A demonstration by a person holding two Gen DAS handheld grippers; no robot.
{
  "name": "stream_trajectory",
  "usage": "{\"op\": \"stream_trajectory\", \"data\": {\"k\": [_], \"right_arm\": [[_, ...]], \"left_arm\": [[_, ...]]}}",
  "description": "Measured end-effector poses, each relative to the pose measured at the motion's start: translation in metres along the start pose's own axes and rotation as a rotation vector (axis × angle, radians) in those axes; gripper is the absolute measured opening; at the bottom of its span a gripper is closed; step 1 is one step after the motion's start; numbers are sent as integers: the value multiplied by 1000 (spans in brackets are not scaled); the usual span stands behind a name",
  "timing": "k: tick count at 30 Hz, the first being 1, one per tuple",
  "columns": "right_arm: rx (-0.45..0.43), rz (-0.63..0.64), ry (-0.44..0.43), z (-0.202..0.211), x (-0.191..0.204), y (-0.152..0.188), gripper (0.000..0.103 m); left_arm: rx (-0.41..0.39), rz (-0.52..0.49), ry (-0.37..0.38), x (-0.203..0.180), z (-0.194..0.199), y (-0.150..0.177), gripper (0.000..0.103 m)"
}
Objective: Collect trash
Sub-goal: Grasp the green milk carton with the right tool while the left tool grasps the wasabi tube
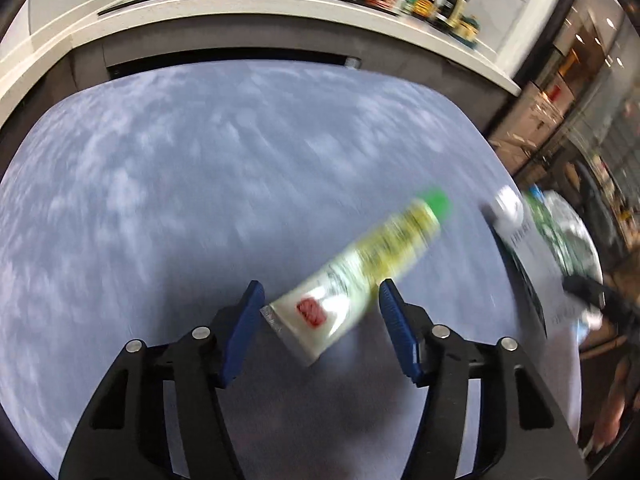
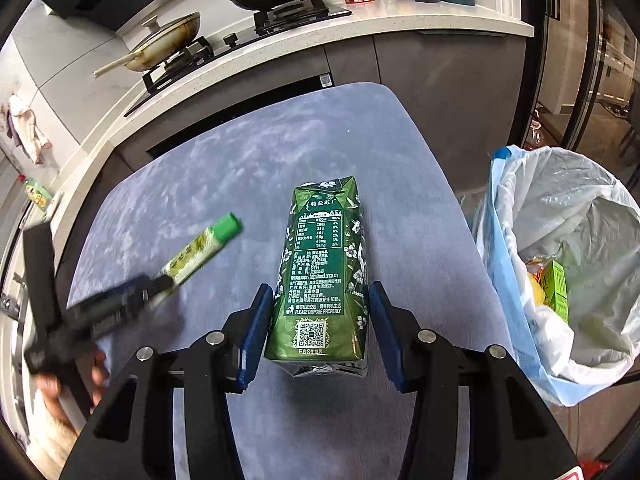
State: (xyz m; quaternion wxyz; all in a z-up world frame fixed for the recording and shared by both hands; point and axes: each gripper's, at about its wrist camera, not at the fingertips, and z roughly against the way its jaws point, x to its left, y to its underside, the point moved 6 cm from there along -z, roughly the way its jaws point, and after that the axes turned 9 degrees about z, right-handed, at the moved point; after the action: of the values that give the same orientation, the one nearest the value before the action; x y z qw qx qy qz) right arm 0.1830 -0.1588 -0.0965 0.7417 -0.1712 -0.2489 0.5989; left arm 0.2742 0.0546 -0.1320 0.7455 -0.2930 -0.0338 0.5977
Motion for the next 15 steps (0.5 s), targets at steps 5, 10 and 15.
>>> {"op": "stream_trajectory", "data": {"k": [5,10,15], "right_arm": [[11,-7,-17,8,-4,16,47],[16,-6,-30,15,-6,24,47],[17,-15,-48,16,-10,26,47]], "left_arm": [[11,-37,37,-30,11,32,56],[-12,24,35,-35,9,20,57],[-5,47,35,-37,-3,14,50]]}}
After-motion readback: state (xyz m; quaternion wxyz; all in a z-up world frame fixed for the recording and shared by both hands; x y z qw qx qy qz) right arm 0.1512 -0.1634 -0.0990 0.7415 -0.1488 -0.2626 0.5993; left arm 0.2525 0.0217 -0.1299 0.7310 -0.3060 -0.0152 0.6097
